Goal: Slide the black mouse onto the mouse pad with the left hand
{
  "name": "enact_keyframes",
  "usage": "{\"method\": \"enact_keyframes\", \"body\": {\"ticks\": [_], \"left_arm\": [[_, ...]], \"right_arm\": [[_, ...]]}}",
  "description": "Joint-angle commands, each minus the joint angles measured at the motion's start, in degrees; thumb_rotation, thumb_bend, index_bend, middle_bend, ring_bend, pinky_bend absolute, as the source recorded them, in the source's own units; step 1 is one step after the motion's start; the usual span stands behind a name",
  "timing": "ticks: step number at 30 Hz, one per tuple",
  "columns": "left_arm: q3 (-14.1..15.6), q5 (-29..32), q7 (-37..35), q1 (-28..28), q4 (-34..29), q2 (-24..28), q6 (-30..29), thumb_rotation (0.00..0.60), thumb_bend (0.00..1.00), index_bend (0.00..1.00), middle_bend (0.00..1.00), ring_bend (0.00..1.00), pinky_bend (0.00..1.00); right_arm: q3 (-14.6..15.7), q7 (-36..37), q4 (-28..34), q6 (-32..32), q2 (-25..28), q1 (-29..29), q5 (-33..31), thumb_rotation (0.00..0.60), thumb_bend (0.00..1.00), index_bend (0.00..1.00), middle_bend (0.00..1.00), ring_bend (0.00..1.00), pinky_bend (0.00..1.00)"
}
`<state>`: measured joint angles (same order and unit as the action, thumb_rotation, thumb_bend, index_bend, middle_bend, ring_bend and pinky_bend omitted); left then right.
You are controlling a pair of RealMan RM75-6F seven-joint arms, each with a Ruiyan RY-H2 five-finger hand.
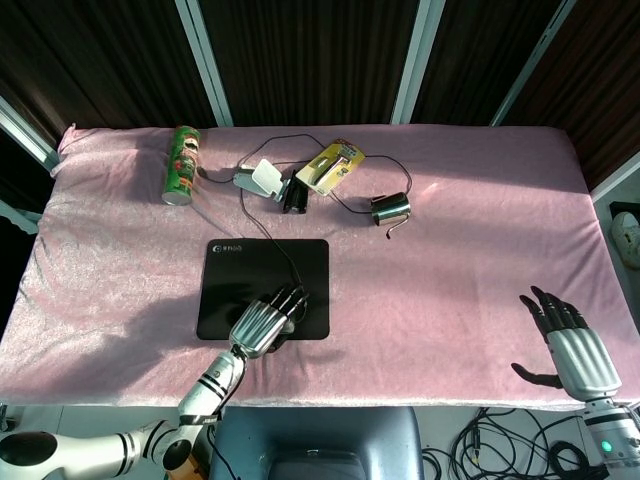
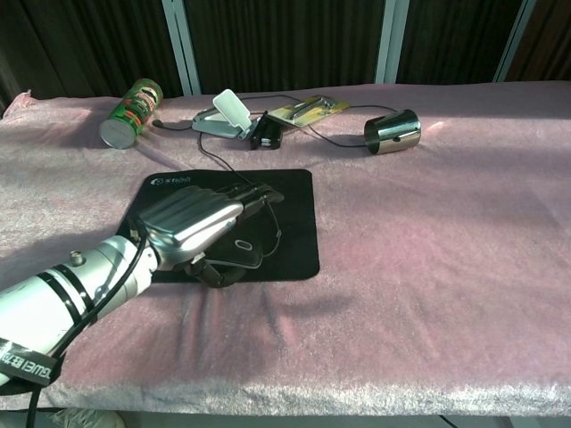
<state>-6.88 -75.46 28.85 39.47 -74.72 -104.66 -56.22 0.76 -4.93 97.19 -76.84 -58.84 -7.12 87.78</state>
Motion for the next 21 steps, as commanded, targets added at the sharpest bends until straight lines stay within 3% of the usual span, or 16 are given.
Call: {"method": "enact_keyframes", "body": {"ticks": [1, 13, 21], "left_arm": [[0.17, 0.06, -0.99, -0.15, -1.21, 0.99, -0.03, 0.600, 0.33, 0.00, 0.00, 0.00, 0.36], [0.96, -2.09, -3.28, -0.87, -3.04, 3.67, -2.74, 0.600, 0.31, 0.00, 0.00, 0.00, 0.35], [2.53, -1.65, 2.48, -4.28, -11.65, 13.96, -7.12, 0.600, 0.31, 0.00, 0.00, 0.01, 0.35]], "right_arm": [[0.03, -0.11, 0.02, 0.00, -0.03, 0.01, 0.00, 0.600, 0.30, 0.07, 0.07, 0.11, 0.25], [0.08, -1.47, 0.26, 0.49, -0.42, -0.21, -0.30, 0.600, 0.29, 0.07, 0.07, 0.11, 0.25], [0.07, -1.34, 0.23, 0.09, -0.45, -0.06, -0.20, 0.600, 0.29, 0.07, 0.07, 0.11, 0.25]]}}
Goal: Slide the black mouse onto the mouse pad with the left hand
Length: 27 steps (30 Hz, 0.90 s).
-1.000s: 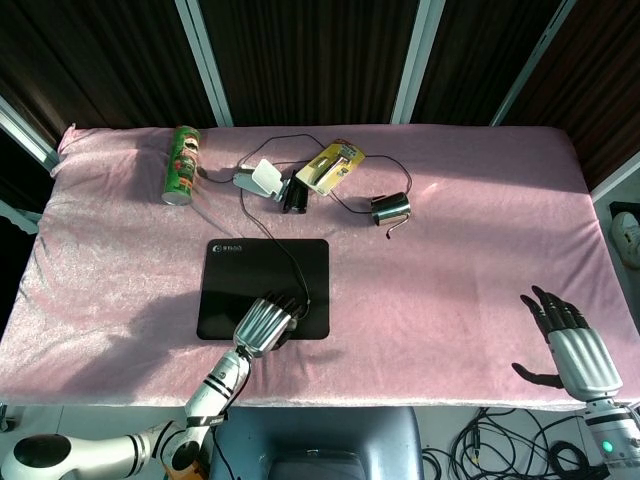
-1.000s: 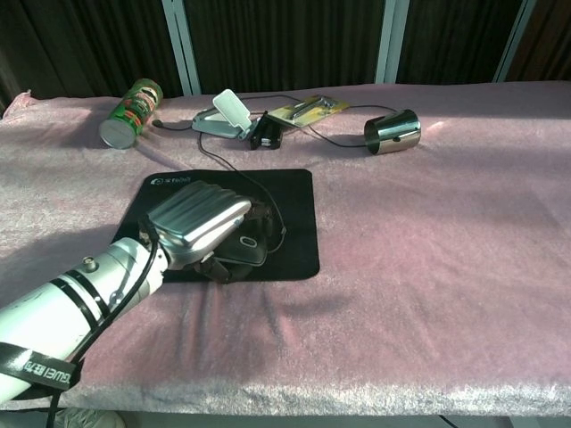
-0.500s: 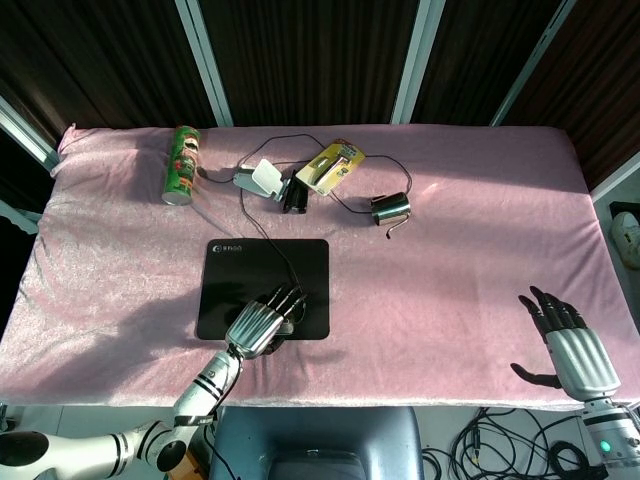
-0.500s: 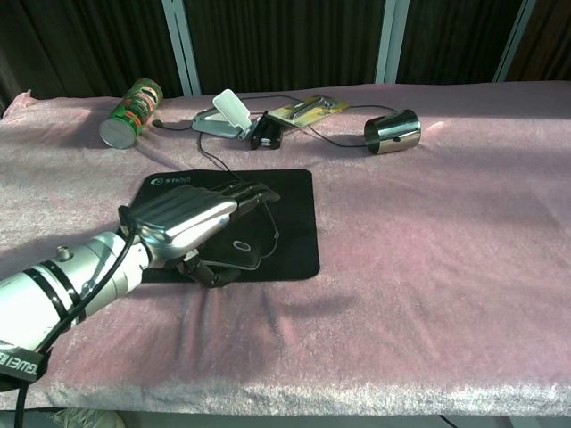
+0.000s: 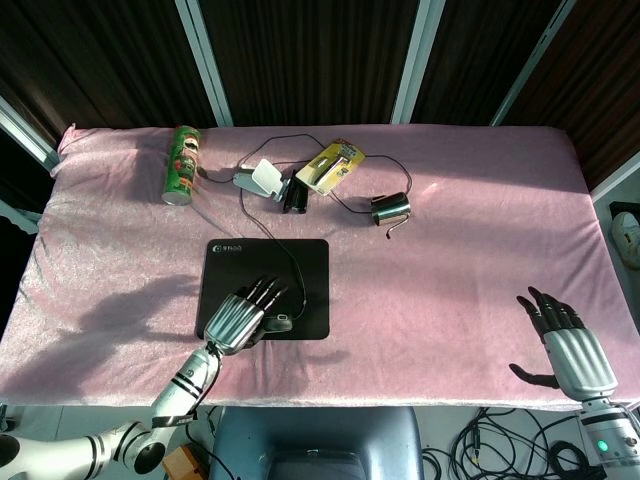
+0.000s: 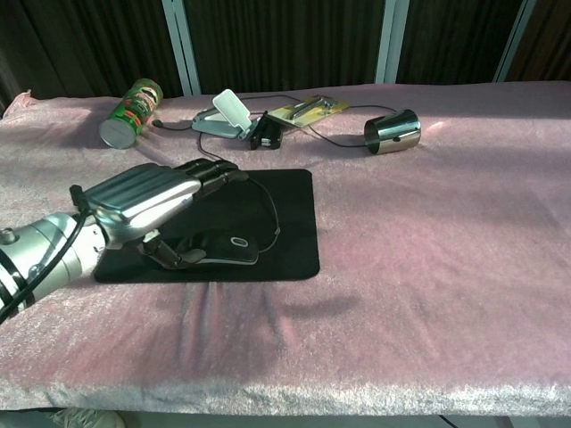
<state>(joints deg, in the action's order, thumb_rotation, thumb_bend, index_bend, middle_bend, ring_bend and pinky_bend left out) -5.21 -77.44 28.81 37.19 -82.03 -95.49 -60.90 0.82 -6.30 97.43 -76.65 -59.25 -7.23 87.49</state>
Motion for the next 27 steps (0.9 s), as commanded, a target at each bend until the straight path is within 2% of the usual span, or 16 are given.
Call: {"method": "enact_keyframes", "body": {"ticks": [1, 6, 12, 17, 21, 27], "left_arm": [[1.39, -0.11, 2.54, -2.82, -6.00, 6.99, -3.43, 0.600, 0.31, 0.00, 0.00, 0.02, 0.35], [5.15, -2.09, -3.16, -7.32, -11.11, 20.20, -6.17, 0.600, 0.32, 0.01, 0.00, 0.03, 0.32], [7.98, -3.76, -11.48, -14.64, -8.20, 25.82, -13.80, 0.600, 0.32, 0.05, 0.00, 0.04, 0.29], [10.14, -6.95, -15.88, -17.88, -4.17, 24.72, -16.41, 0.600, 0.32, 0.06, 0.01, 0.03, 0.27], [10.23, -10.20, -14.56, -19.42, 0.15, 21.77, -19.74, 0.600, 0.32, 0.06, 0.02, 0.03, 0.25], [9.56, -11.60, -14.72, -20.48, 1.78, 20.40, -21.34, 0.600, 0.32, 0.06, 0.02, 0.02, 0.24]], "right_arm": [[0.06, 0.06, -0.02, -0.23, -0.03, 0.10, 0.23, 0.600, 0.30, 0.07, 0.07, 0.11, 0.25], [-0.03, 0.24, -0.22, -1.23, -0.30, 0.47, 0.55, 0.600, 0.29, 0.08, 0.07, 0.11, 0.25], [-0.54, -0.21, -0.31, -2.51, -1.08, 0.91, 0.30, 0.600, 0.30, 0.08, 0.07, 0.11, 0.25], [-0.19, -1.73, -0.65, -3.14, -2.01, 1.16, 1.27, 0.600, 0.29, 0.08, 0.07, 0.11, 0.25], [0.23, -2.83, -1.12, -3.19, -2.65, 1.13, 2.31, 0.600, 0.29, 0.08, 0.07, 0.11, 0.25], [0.65, -3.54, -1.30, -2.66, -2.79, 0.93, 2.94, 0.600, 0.29, 0.08, 0.07, 0.11, 0.25]]}}
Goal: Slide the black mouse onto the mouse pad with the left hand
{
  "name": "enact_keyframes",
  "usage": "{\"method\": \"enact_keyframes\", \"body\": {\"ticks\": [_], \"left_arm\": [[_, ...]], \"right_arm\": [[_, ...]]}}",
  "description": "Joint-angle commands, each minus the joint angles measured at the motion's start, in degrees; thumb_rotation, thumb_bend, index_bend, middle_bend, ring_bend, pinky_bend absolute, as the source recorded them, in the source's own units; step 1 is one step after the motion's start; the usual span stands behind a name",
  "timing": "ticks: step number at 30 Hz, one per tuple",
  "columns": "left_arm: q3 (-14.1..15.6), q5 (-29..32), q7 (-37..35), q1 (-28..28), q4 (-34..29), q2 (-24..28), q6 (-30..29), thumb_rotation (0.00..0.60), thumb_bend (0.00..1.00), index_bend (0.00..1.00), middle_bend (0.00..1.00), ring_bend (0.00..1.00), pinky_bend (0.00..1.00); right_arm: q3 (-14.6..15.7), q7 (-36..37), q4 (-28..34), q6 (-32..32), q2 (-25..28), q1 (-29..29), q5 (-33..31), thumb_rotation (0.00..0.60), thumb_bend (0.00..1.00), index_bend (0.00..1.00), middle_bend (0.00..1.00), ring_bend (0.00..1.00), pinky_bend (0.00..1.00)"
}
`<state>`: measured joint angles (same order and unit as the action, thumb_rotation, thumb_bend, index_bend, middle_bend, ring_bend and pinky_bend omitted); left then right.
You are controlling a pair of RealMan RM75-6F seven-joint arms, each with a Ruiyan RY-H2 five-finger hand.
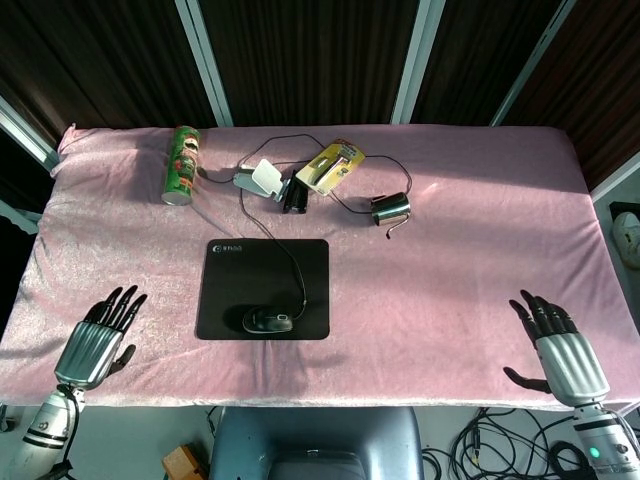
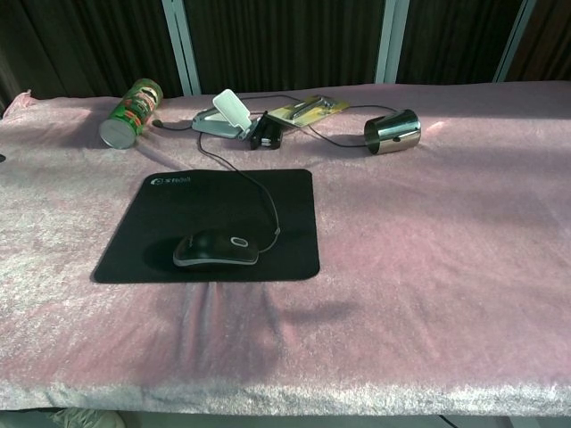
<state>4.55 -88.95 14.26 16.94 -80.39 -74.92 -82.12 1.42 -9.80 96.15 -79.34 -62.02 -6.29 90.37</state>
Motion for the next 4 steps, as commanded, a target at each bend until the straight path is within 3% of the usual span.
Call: {"method": "enact_keyframes", "body": {"ticks": [1, 4], "left_arm": [[-0.42, 0.05, -0.68, -0.39, 0.02, -0.15, -0.08, 0.600, 0.32, 0.06, 0.02, 0.02, 0.24], [-0.82, 0.21, -1.74, -0.62, -0.18, 0.11, 0.19, 0.600, 0.32, 0.06, 0.02, 0.02, 0.24]], "right_arm": [[0.10, -0.08, -0.01, 0.06, -0.01, 0.01, 0.07, 0.600, 0.29, 0.08, 0.07, 0.11, 0.25], [0.00, -0.11, 0.06, -0.02, -0.03, 0.04, -0.06, 0.600, 0.29, 0.08, 0.07, 0.11, 0.25]]}}
